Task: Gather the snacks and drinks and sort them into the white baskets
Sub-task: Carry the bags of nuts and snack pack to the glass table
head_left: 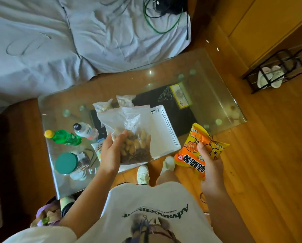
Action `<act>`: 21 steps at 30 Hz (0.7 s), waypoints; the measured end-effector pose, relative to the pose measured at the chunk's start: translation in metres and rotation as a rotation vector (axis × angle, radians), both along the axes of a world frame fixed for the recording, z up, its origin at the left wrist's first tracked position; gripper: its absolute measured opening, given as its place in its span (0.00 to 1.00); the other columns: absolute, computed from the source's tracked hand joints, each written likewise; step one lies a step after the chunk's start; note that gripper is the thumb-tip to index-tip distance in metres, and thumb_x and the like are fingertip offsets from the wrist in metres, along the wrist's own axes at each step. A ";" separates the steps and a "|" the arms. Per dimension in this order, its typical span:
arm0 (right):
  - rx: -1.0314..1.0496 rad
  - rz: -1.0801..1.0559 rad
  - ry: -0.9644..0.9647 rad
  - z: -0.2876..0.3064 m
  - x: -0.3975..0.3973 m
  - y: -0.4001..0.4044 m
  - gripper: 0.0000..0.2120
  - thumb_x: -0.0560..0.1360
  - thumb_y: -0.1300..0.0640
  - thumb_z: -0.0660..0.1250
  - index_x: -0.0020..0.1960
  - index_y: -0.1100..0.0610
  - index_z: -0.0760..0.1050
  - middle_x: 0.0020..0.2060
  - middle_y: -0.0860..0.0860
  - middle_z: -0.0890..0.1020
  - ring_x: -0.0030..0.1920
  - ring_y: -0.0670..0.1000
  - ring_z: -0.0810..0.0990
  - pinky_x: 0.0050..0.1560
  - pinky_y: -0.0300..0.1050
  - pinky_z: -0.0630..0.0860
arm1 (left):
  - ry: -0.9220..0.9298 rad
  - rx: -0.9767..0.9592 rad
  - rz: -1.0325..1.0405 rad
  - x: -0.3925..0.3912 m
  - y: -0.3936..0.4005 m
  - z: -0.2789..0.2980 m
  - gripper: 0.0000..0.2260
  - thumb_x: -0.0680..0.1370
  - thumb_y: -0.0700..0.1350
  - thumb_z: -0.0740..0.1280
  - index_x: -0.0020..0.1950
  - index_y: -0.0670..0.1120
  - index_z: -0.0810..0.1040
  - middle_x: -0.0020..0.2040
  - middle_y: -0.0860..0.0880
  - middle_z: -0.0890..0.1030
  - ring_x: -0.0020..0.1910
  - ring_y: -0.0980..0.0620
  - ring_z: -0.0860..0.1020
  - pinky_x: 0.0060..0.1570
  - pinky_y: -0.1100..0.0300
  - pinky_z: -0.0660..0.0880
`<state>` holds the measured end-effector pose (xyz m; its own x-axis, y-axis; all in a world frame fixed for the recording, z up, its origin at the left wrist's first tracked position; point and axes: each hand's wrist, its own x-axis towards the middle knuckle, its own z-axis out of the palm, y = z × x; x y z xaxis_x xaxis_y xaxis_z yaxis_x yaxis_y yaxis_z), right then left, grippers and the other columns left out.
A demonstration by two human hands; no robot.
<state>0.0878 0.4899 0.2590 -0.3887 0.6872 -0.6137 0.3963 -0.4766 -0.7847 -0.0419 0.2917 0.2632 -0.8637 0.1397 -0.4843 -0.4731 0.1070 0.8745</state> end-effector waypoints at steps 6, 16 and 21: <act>-0.004 0.045 -0.100 -0.036 -0.085 0.069 0.20 0.68 0.44 0.70 0.58 0.46 0.71 0.50 0.49 0.80 0.49 0.51 0.80 0.48 0.49 0.78 | -0.044 -0.014 0.028 -0.072 0.054 -0.036 0.20 0.70 0.57 0.63 0.55 0.46 0.78 0.46 0.49 0.83 0.43 0.53 0.83 0.37 0.66 0.77; 0.030 0.401 -0.180 -0.157 -0.280 0.168 0.16 0.68 0.46 0.71 0.54 0.47 0.74 0.47 0.46 0.82 0.45 0.43 0.80 0.38 0.38 0.74 | -0.260 -0.064 0.234 -0.212 0.155 -0.172 0.06 0.77 0.52 0.64 0.53 0.56 0.72 0.45 0.56 0.78 0.40 0.58 0.79 0.25 0.74 0.73; -0.013 0.587 -0.195 -0.241 -0.340 0.181 0.12 0.68 0.51 0.73 0.49 0.50 0.76 0.43 0.44 0.82 0.43 0.45 0.81 0.31 0.30 0.75 | -0.264 -0.171 0.159 -0.250 0.172 -0.245 0.16 0.76 0.55 0.63 0.61 0.53 0.67 0.47 0.57 0.76 0.43 0.58 0.77 0.34 0.70 0.75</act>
<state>-0.2520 0.6707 0.0175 -0.5795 0.3849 -0.7183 0.7309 -0.1443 -0.6670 -0.2919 0.4633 0.0178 -0.7101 -0.0887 -0.6985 -0.7028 0.1486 0.6957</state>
